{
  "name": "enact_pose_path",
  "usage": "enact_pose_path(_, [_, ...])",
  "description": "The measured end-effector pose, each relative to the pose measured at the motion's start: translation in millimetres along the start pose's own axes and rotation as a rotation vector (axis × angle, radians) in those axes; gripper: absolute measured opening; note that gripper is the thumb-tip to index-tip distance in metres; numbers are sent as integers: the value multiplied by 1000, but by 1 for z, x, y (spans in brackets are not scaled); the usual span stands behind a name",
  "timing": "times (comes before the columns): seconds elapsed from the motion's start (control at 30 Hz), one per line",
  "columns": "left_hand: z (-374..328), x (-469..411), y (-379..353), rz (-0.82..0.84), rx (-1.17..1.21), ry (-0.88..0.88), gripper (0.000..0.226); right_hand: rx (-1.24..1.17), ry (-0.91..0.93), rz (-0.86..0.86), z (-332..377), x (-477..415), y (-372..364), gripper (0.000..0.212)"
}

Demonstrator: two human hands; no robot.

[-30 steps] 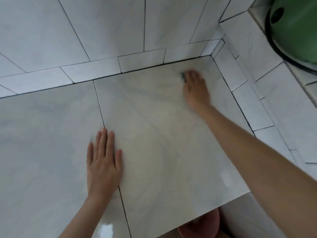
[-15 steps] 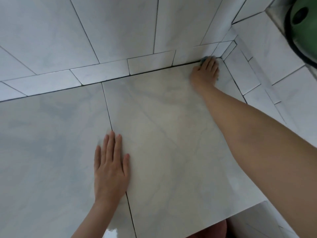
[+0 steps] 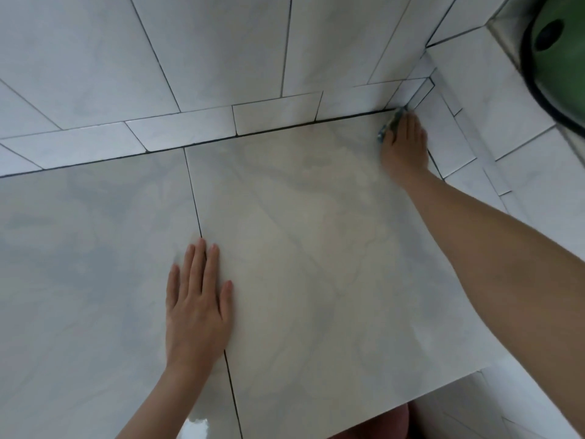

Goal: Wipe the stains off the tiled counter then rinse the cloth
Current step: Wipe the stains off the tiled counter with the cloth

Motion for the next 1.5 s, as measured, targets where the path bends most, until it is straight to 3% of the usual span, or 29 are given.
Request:
enact_pose_path(0.2, [0,0,1,-9,4,-3,57,-12,-175,19,8,-17,-3,55])
enact_pose_path(0.4, [0,0,1,-12,3,-2,56,-112,-130,58,25,-16,-6,55])
enact_pose_path(0.5, [0,1,1,-15,3,-10,56,-14,0,28,62,6,-16,56])
enact_pose_path(0.63, [0,1,1,-11,3,-6,56,55,354,30,157,57,-49,56])
enact_pose_path(0.83, [0,1,0,-2,-6,-4,56,83,558,162,282,133,-95,51])
enact_pose_path(0.97, [1,0,-2,15,1,4,57,175,653,198,305,150,-108,50])
enact_pose_path(1.07, [2,1,-2,9,12,-2,57,201,687,203,285,139,-96,50])
enact_pose_path(1.17, [2,1,-2,3,10,-10,56,128,608,174,230,112,-76,50])
enact_pose_path(1.4, [2,1,-3,8,1,-14,57,40,179,71,25,69,-26,50])
enact_pose_path(1.5, [2,0,-4,16,2,-20,57,29,36,102,-25,82,-20,53])
Point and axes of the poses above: each hand's wrist, its own x-axis away from the middle knuckle, its own y-axis out of the back of the hand, z = x × y, the point moved 7 cm from there along -x, towards the middle knuckle, and after that the axes turned 14 degrees about z, right-handed, at the moved point
